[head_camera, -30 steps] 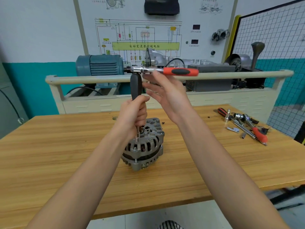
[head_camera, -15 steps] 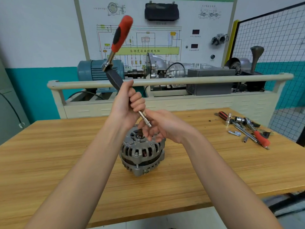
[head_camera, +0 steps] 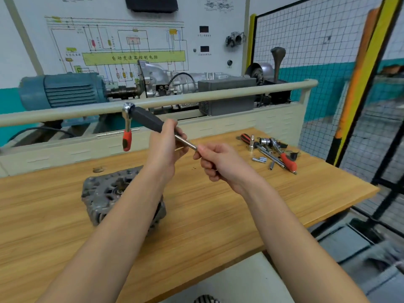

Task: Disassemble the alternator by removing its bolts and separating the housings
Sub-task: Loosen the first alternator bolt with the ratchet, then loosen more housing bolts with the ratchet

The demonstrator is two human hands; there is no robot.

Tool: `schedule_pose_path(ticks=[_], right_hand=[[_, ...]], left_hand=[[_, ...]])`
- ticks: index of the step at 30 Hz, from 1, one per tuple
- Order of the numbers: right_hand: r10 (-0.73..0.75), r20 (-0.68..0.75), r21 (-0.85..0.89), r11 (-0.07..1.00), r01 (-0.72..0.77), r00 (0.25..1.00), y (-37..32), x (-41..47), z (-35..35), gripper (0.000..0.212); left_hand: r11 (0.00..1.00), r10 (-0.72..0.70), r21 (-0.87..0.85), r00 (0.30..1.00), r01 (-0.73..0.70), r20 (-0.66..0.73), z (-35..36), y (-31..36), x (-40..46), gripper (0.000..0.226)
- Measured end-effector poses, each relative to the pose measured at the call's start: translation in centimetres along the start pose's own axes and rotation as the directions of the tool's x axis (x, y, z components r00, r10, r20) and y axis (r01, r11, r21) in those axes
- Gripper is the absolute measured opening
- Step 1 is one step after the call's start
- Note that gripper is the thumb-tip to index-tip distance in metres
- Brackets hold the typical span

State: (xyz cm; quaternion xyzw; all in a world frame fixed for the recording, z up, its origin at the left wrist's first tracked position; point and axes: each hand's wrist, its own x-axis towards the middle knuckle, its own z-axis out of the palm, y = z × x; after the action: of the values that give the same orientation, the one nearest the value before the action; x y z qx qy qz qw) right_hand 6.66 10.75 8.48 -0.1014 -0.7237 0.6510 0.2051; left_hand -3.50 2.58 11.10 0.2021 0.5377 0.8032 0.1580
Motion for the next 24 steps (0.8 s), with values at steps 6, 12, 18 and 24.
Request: schedule_pose_path(ticks=[6,12,18,24], right_hand=[[0.079,-0.175,0.040,0.997,-0.073,0.981,3.1,-0.1,-5.5,0.030],[0.262,-0.302,0.039,0.964,-0.262,0.917,7.5,1.5,-10.9,0.038],[0.274,-0.571,-0.197,0.870,-0.452,0.774,11.8,3.9,-19.1,0.020],[0.032,-0.753,-0.492,0.637,-0.594,0.658,14.4,8.3,-23.8,0.021]], left_hand=[[0.978,0.049,0.204,0.998,-0.055,0.034,6.3,-4.9,2.4,0.032],[0.930,0.061,0.361,0.997,-0.074,0.049,11.4,-10.9,5.8,0.032],[0.891,0.091,0.438,0.993,-0.117,0.080,13.8,-16.3,10.4,0.032],[0.804,0.069,0.579,0.988,-0.136,0.136,14.3,-20.6,13.5,0.029]])
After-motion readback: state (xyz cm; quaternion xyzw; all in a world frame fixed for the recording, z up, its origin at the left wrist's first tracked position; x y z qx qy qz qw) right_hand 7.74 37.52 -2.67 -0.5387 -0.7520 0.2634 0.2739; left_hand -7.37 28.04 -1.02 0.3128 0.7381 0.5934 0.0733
